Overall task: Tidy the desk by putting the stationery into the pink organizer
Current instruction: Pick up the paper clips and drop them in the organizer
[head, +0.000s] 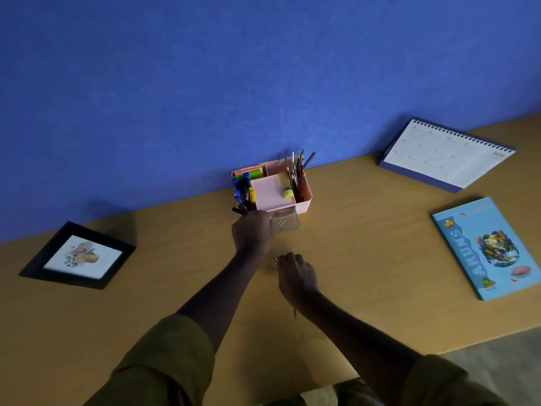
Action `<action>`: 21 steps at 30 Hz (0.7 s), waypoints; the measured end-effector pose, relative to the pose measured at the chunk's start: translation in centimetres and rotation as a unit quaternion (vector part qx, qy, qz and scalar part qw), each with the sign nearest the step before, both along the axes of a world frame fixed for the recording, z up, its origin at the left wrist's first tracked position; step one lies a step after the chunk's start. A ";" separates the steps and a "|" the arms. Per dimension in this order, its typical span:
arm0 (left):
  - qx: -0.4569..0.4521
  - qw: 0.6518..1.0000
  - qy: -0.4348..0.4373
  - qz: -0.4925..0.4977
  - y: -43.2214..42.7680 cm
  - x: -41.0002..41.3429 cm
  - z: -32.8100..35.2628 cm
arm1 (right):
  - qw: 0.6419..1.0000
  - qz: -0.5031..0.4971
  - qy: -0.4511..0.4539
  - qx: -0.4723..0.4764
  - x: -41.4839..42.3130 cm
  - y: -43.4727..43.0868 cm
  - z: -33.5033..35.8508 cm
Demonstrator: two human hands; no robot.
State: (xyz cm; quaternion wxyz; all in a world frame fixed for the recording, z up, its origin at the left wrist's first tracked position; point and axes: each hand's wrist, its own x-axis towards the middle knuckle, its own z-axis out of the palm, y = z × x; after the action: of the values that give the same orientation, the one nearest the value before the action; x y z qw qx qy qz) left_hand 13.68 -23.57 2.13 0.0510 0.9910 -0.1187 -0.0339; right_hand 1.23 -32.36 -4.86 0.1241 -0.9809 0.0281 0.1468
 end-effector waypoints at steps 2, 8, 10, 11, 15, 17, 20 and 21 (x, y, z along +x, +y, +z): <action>0.004 1.000 0.005 0.001 -0.1 0.1 -0.2 | 1.000 -0.007 0.001 0.004 0.1 -0.1 -0.1; -0.002 1.000 0.005 0.000 -0.1 0.2 -0.7 | 0.999 -0.034 -0.007 0.041 -0.1 -0.5 -0.1; -0.008 1.000 -0.003 -0.003 0.2 0.2 -1.0 | 0.997 -0.046 -0.019 0.058 -0.4 -0.7 -0.5; -0.015 1.000 -0.006 -0.002 0.3 0.2 -1.1 | 0.996 -0.055 -0.025 0.067 -0.5 -0.9 -0.7; -0.074 0.997 -0.015 0.025 1.1 -0.4 -0.6 | 0.992 -0.074 -0.038 0.095 -0.9 -1.6 -1.4; -0.127 0.990 -0.040 0.046 1.8 -1.2 -0.4 | 0.988 -0.082 -0.048 0.119 -1.1 -2.3 -1.3; -0.197 0.973 -0.076 0.094 2.9 -3.2 -0.2 | 0.981 -0.084 -0.060 0.165 -1.5 -3.5 -0.9; -0.214 0.967 -0.073 0.116 3.1 -4.2 -0.2 | 0.978 -0.084 -0.068 0.180 -1.6 -4.0 -0.6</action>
State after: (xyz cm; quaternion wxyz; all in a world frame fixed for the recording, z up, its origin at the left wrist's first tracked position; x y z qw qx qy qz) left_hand 9.48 -20.47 1.89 0.2563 0.9639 -0.0113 0.0708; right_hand -0.38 -36.34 -5.49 0.3127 -0.9442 0.0752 0.0714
